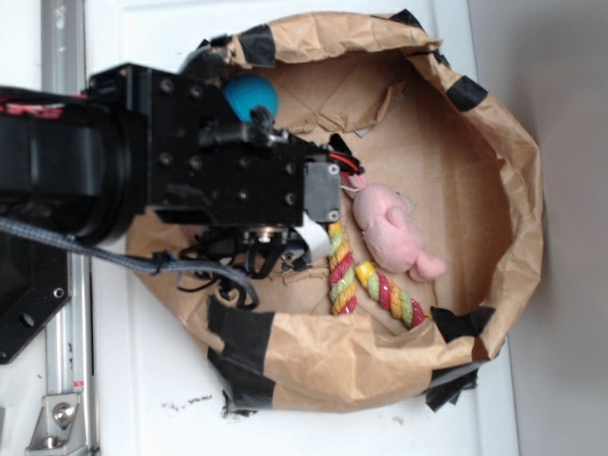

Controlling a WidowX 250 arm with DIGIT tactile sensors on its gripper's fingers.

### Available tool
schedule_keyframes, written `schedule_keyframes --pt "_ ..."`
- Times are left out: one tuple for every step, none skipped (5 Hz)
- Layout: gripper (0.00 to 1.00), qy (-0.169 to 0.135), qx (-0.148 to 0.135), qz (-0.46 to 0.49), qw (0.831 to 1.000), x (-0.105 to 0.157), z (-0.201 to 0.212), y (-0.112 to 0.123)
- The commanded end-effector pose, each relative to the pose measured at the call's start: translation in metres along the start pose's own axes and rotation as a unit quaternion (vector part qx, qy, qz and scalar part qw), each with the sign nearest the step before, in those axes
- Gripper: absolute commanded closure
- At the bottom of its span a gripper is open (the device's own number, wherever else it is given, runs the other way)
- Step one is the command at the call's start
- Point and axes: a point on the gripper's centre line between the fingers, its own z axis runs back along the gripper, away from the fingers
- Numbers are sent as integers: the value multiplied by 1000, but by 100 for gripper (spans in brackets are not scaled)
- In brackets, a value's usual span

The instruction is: Grab the black box.

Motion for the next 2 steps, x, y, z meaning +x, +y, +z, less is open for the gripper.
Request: schedule_keyframes --pt "100 -27 18 60 998 -4 34 31" --pt "100 -29 27 118 992 -19 66 47"
